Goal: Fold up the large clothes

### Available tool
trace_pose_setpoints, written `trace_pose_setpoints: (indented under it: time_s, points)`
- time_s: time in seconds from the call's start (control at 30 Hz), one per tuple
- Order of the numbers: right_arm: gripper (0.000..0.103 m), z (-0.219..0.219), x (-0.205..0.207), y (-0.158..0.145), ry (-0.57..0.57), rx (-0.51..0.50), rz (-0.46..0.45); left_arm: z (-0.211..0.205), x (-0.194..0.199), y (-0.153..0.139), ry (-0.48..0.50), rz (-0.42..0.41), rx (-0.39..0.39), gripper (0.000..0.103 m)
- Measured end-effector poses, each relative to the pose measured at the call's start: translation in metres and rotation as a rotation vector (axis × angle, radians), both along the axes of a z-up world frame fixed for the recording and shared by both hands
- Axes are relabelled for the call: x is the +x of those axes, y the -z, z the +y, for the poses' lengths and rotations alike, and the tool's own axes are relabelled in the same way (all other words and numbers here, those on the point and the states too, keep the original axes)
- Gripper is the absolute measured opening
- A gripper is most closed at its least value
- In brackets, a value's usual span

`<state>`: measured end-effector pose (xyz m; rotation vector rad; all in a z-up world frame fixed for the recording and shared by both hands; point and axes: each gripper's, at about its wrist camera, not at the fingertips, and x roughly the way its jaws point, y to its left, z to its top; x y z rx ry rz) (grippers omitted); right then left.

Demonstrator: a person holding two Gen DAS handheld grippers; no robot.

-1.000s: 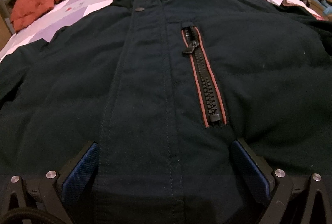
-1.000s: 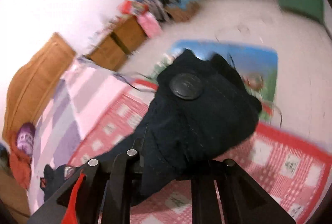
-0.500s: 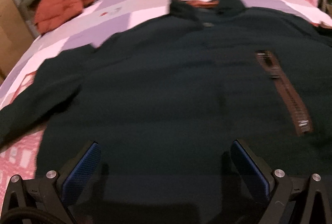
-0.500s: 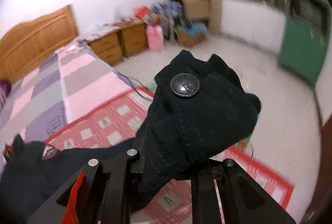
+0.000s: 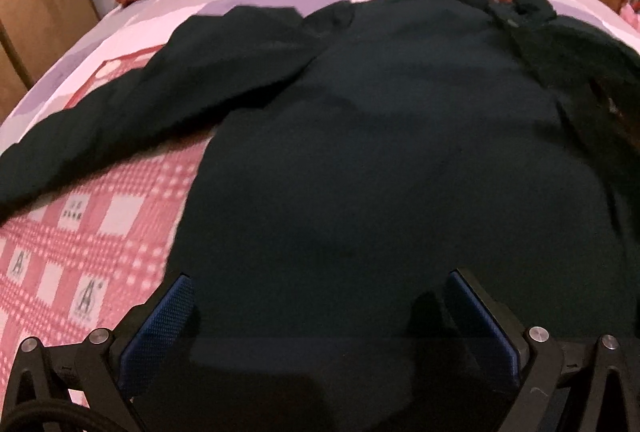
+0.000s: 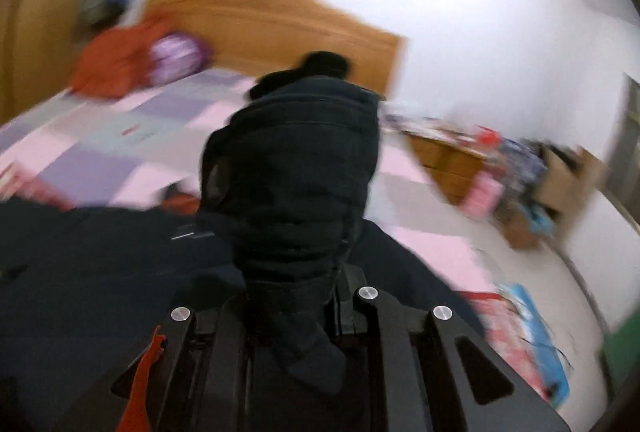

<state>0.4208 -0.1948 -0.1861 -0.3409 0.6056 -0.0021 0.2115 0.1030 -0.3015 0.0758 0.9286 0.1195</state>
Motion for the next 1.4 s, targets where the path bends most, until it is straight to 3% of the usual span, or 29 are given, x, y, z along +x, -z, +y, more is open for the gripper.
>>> trace_pose_setpoints:
  time_s: [0.13,0.23,0.3,0.43,0.5,0.57,0.63,0.7,0.77,0.8,0.83,0.93,1.0,1.07,1.23,1.4]
  points:
    - [0.015,0.082,0.002,0.078,-0.106,-0.026,0.217,0.014,-0.006,0.019,0.021,0.034,-0.037,0.103]
    - [0.015,0.108,-0.001,0.124,-0.121,-0.096,0.327,0.02,-0.009,0.021,0.018,0.024,-0.084,0.103]
    - [0.015,0.118,-0.009,0.133,-0.113,-0.153,0.303,0.021,-0.01,0.022,0.016,0.022,-0.099,0.103]
    - [0.015,0.116,-0.011,0.127,-0.095,-0.156,0.282,0.019,-0.01,0.027,0.01,0.012,-0.111,0.103]
    - [0.016,0.119,-0.025,0.117,-0.137,-0.122,0.227,0.017,-0.009,0.029,0.008,0.009,-0.106,0.103]
    - [0.018,0.13,-0.019,0.133,-0.185,-0.133,0.253,0.017,-0.009,0.029,0.009,0.009,-0.105,0.103]
    - [0.025,0.139,-0.022,0.153,-0.209,-0.172,0.316,0.018,-0.009,0.029,0.008,0.012,-0.109,0.103]
    - [0.03,0.141,-0.032,0.15,-0.233,-0.185,0.292,0.018,-0.007,0.027,0.006,0.018,-0.112,0.103]
    - [0.048,0.14,-0.035,0.145,-0.233,-0.153,0.309,0.018,-0.005,0.026,0.001,0.022,-0.114,0.103]
    - [0.069,0.139,-0.036,0.143,-0.236,-0.143,0.313,0.017,-0.002,0.024,-0.006,0.022,-0.118,0.103]
    - [0.083,0.137,-0.04,0.139,-0.257,-0.11,0.318,0.017,0.001,0.022,-0.015,0.022,-0.124,0.103]
    - [0.085,0.124,-0.049,0.127,-0.297,0.007,0.336,0.013,0.013,0.009,-0.03,-0.006,-0.142,0.103]
    - [0.085,0.101,-0.062,0.113,-0.253,0.135,0.35,0.005,0.028,-0.003,-0.021,-0.031,-0.15,0.103]
    - [0.085,0.07,-0.069,0.104,-0.177,0.192,0.326,-0.007,0.044,-0.015,0.005,-0.051,-0.15,0.103]
    - [0.085,-0.014,-0.08,0.081,0.051,0.153,0.189,-0.055,0.092,-0.049,0.098,-0.126,-0.18,0.103]
    - [0.085,-0.082,-0.052,0.075,0.219,0.113,0.148,-0.123,0.155,-0.064,0.187,-0.149,-0.195,0.103]
